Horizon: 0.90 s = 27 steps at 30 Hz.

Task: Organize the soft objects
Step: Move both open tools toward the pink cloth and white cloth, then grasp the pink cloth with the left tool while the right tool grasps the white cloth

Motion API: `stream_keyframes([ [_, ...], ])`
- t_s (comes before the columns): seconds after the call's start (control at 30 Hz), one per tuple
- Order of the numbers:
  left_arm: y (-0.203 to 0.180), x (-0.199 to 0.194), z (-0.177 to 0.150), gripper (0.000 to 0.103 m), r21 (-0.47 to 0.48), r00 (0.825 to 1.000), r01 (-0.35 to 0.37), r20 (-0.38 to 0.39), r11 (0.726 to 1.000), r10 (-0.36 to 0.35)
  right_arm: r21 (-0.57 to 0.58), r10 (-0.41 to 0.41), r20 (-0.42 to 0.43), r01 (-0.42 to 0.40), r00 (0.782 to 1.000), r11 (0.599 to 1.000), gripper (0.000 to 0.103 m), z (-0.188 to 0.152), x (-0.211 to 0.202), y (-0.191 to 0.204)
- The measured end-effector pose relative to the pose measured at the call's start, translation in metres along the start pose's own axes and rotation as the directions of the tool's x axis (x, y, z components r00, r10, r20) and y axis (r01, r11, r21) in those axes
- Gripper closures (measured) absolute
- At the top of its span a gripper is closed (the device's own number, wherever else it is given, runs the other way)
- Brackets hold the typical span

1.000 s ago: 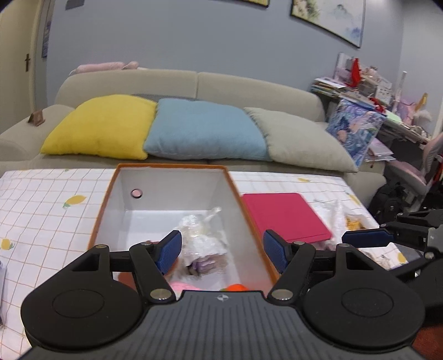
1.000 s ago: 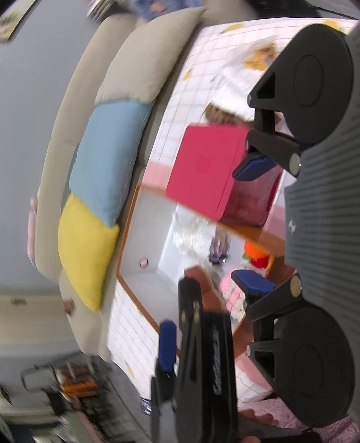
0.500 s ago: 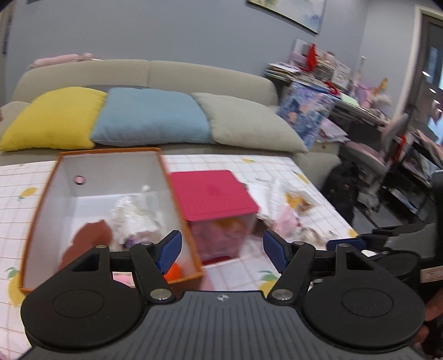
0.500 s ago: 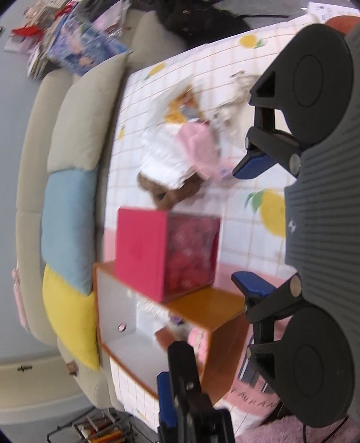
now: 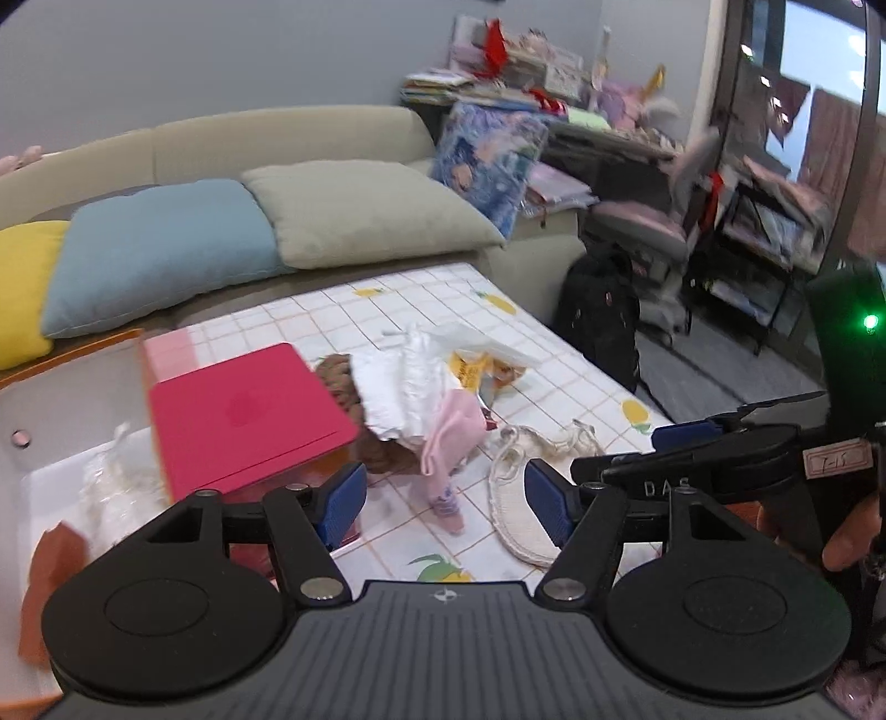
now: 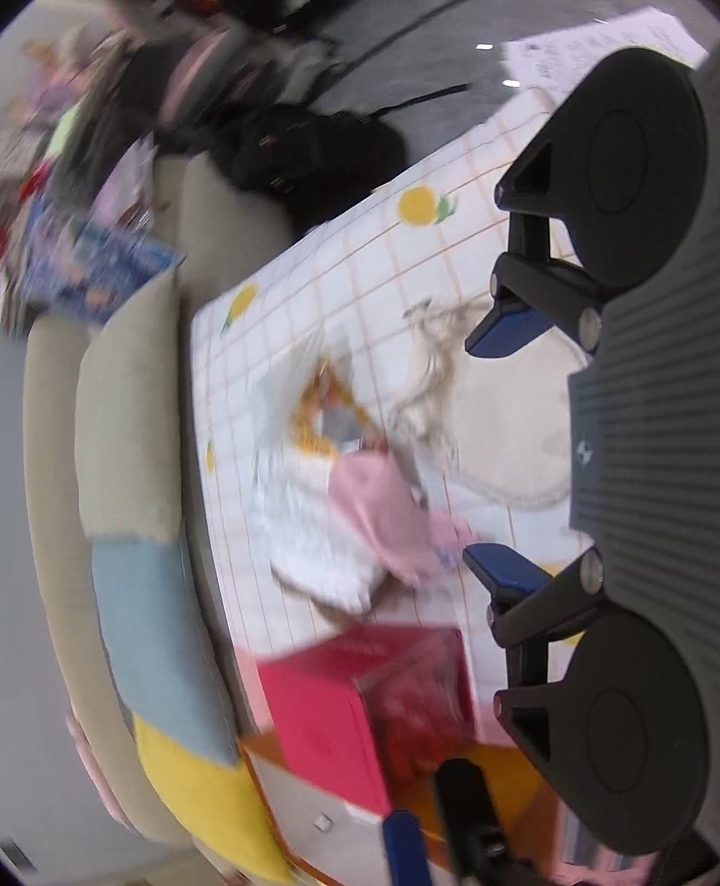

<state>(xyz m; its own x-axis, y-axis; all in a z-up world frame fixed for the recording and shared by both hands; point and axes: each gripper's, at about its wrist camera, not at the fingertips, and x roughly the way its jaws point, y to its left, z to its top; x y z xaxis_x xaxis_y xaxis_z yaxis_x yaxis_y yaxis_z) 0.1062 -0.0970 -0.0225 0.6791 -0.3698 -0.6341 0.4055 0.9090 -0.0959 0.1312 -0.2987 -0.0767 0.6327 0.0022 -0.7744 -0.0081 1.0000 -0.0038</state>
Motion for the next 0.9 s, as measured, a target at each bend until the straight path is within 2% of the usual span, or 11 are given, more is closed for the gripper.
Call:
stream_keyframes([
  [0.07, -0.005, 0.016, 0.003, 0.026, 0.014, 1.0, 0.011, -0.025, 1.0, -0.01, 0.048, -0.023, -0.009, 0.024, 1.0, 0.999, 0.027, 0.0, 0.01, -0.009],
  [0.13, -0.012, 0.033, 0.004, 0.026, 0.037, 0.999, 0.016, -0.044, 0.999, -0.014, 0.07, -0.061, -0.009, 0.062, 0.998, 0.996, 0.017, -0.003, 0.022, -0.014],
  [0.23, -0.021, 0.055, 0.0, 0.026, 0.091, 0.997, -0.013, -0.073, 0.996, 0.02, 0.097, -0.109, -0.046, 0.113, 0.993, 0.989, 0.017, -0.01, 0.04, -0.024],
  [0.3, -0.025, 0.068, -0.004, 0.026, 0.13, 0.995, -0.039, -0.087, 0.991, 0.051, 0.183, -0.087, -0.096, 0.103, 0.992, 0.978, 0.017, -0.011, 0.053, -0.038],
  [0.4, -0.029, 0.085, -0.006, 0.026, 0.162, 0.992, -0.042, -0.107, 0.986, 0.06, 0.309, -0.055, -0.114, 0.088, 0.992, 0.947, 0.015, -0.012, 0.067, -0.058],
  [0.43, -0.03, 0.093, -0.007, 0.026, 0.166, 0.991, -0.052, -0.117, 0.985, 0.072, 0.334, -0.046, -0.125, 0.086, 0.991, 0.939, 0.013, -0.012, 0.073, -0.061],
  [0.53, -0.03, 0.114, -0.007, 0.026, 0.183, 0.981, -0.097, -0.148, 0.978, 0.125, 0.389, -0.035, -0.148, 0.091, 0.988, 0.917, 0.012, -0.012, 0.084, -0.067],
  [0.63, -0.029, 0.129, -0.007, 0.026, 0.199, 0.977, -0.106, -0.163, 0.974, 0.14, 0.386, -0.05, -0.151, 0.106, 0.987, 0.917, 0.009, -0.012, 0.088, -0.065],
  [0.83, -0.035, 0.156, -0.016, 0.027, 0.287, 0.968, -0.109, -0.186, 0.952, 0.167, 0.317, -0.035, -0.185, 0.094, 0.982, 0.944, 0.009, -0.009, 0.104, -0.052],
  [0.9, -0.035, 0.161, -0.019, 0.031, 0.291, 0.967, -0.104, -0.194, 0.951, 0.165, 0.303, -0.036, -0.197, 0.095, 0.98, 0.948, 0.009, -0.01, 0.108, -0.05],
])
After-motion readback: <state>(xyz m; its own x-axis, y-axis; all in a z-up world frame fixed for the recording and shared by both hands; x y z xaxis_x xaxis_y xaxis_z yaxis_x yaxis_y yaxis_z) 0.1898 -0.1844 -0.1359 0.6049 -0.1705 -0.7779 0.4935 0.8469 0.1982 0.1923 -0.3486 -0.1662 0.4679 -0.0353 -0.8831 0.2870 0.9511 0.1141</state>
